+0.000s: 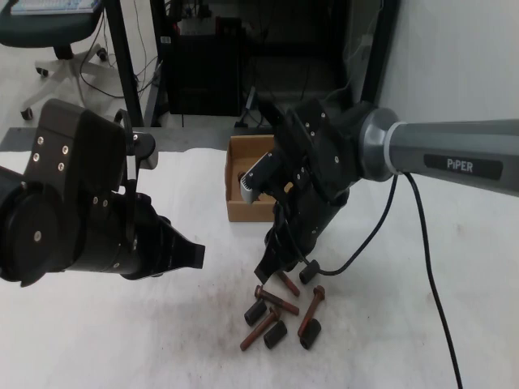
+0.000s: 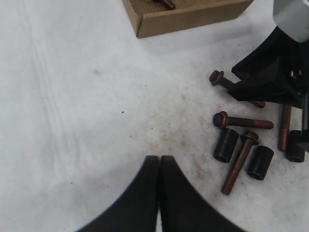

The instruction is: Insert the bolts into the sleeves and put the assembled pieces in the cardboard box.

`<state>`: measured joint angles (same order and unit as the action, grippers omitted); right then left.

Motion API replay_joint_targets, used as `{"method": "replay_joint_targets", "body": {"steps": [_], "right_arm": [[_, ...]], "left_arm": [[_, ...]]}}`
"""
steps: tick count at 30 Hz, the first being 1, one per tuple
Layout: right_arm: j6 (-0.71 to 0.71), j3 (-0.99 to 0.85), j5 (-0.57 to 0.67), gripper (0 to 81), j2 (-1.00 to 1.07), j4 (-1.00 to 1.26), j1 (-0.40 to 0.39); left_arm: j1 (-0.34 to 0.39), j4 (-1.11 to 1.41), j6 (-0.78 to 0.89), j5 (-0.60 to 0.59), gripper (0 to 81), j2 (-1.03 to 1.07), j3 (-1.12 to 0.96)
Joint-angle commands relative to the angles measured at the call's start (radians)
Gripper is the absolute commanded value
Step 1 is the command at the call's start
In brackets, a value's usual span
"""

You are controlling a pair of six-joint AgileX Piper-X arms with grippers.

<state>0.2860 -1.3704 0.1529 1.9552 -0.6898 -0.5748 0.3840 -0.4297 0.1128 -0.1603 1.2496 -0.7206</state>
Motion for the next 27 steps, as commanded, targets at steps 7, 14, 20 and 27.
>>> {"method": "replay_joint_targets", "body": {"steps": [7, 14, 20, 27], "right_arm": [[0.111, -0.006, -0.026, 27.5, -0.026, -0.008, 0.004], [0.115, 0.026, -0.026, 27.5, -0.019, -0.001, 0.008], [0.115, 0.028, -0.026, 27.5, 0.005, 0.047, 0.008], [0.118, 0.028, -0.05, 27.5, 0.014, 0.092, 0.011]], "left_arm": [[-0.003, 0.0, -0.002, 0.006, 0.3, -0.014, -0.004], [-0.003, 0.0, -0.002, 0.006, 0.3, -0.014, -0.004], [-0.003, 0.0, -0.002, 0.006, 0.3, -0.014, -0.004], [-0.003, 0.0, -0.002, 0.006, 0.3, -0.014, -0.004]]}}
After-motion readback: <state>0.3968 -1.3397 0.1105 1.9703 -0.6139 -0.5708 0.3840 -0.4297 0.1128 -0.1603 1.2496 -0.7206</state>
